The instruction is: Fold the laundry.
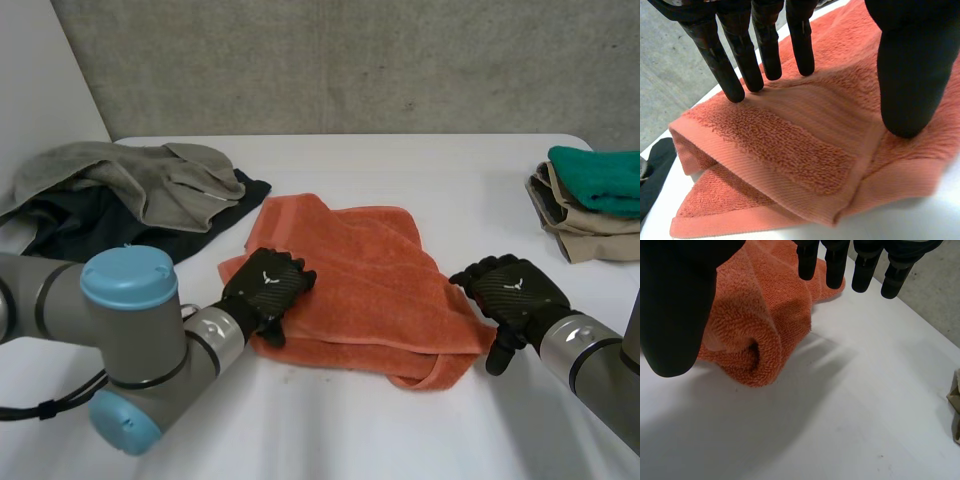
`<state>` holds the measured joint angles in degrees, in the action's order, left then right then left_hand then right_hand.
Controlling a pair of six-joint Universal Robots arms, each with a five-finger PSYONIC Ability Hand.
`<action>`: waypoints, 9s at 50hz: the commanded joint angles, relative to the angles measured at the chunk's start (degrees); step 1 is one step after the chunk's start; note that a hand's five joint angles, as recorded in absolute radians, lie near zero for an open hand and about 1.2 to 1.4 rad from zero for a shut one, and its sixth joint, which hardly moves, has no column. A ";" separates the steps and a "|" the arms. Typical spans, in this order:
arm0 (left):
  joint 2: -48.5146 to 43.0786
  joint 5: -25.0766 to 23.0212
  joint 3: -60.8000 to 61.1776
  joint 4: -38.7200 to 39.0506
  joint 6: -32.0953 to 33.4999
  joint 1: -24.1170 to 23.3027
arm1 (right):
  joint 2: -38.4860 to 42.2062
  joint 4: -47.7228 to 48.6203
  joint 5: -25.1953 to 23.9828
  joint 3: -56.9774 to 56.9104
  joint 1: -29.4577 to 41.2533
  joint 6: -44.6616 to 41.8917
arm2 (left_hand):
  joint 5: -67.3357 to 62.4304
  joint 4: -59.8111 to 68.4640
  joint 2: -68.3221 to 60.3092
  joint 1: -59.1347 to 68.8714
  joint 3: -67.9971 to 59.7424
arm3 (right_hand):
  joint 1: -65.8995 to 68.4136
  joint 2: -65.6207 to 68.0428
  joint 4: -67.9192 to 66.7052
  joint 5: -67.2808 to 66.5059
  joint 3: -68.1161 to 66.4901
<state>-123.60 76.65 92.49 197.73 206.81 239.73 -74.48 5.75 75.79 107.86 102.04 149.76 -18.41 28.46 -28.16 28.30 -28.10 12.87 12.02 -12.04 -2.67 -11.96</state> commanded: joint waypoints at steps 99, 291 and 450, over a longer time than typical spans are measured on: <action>8.99 8.43 -11.19 2.05 -9.41 4.08 | -3.12 -19.55 4.46 -15.59 -5.00 -0.59 | -51.59 51.54 -51.84 51.70 -51.90 | -2.87 -2.02 2.04 2.67 1.96; 8.20 15.37 -36.42 22.54 3.34 17.27 | 9.79 28.88 12.01 -52.49 -1.76 -4.65 | -51.59 51.54 -51.84 51.70 -51.90 | 67.13 67.98 -67.96 -67.33 -68.04; 4.75 6.58 -9.98 8.99 -3.78 16.91 | 17.45 -13.63 7.80 -38.27 -10.71 5.19 | 13.66 -13.70 13.40 -13.55 13.34 | 9.62 10.47 -10.45 -9.82 -10.54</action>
<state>-128.09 83.89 72.52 206.63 205.43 256.38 -51.04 6.14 84.72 63.53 94.88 154.07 -4.93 15.14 -15.38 15.55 -15.31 13.52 13.04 -13.28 -3.74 -13.12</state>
